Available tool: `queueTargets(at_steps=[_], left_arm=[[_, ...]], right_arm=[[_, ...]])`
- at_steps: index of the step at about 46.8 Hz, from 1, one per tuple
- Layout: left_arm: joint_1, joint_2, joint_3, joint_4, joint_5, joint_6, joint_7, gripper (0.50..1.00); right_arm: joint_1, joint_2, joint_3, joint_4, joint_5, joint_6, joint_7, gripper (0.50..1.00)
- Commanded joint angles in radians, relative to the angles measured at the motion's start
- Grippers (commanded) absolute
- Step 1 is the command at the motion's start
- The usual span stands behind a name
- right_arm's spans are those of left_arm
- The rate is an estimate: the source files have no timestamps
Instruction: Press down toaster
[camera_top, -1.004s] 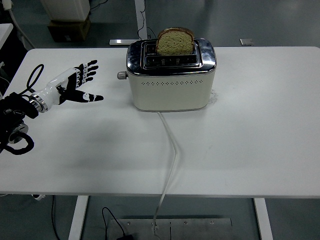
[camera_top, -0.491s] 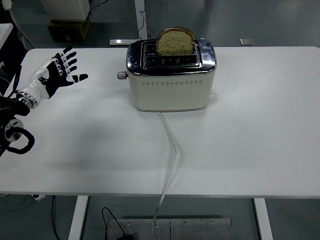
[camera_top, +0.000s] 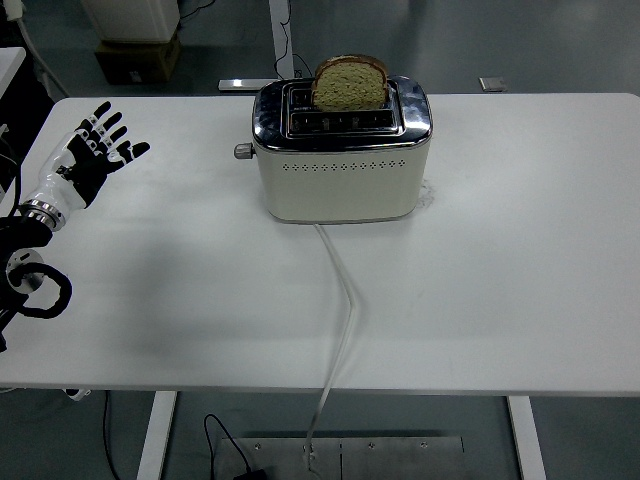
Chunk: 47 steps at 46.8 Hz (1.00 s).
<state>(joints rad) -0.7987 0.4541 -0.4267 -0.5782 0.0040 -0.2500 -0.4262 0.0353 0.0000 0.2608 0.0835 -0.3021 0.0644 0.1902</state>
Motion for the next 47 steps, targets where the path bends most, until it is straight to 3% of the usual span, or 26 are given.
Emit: queueTargets(at_steps=[1, 18, 47], left_arm=[[0.0, -0.002, -0.001, 0.0, -0.001, 0.001, 0.001, 1.0], [-0.002, -0.075, -0.061, 0.046, -0.09, 0.028, 0.01, 1.0], [-0.005, -0.115, -0.156, 0.069, -0.104, 0.037, 0.012, 1.0]], right_arm=[[0.0, 0.0, 0.0, -0.001, 0.0, 0.0, 0.0, 0.998], [0.0, 0.0, 0.0, -0.001, 0.0, 0.0, 0.0, 0.998], [0.0, 0.0, 0.0, -0.001, 0.0, 0.0, 0.0, 0.998]])
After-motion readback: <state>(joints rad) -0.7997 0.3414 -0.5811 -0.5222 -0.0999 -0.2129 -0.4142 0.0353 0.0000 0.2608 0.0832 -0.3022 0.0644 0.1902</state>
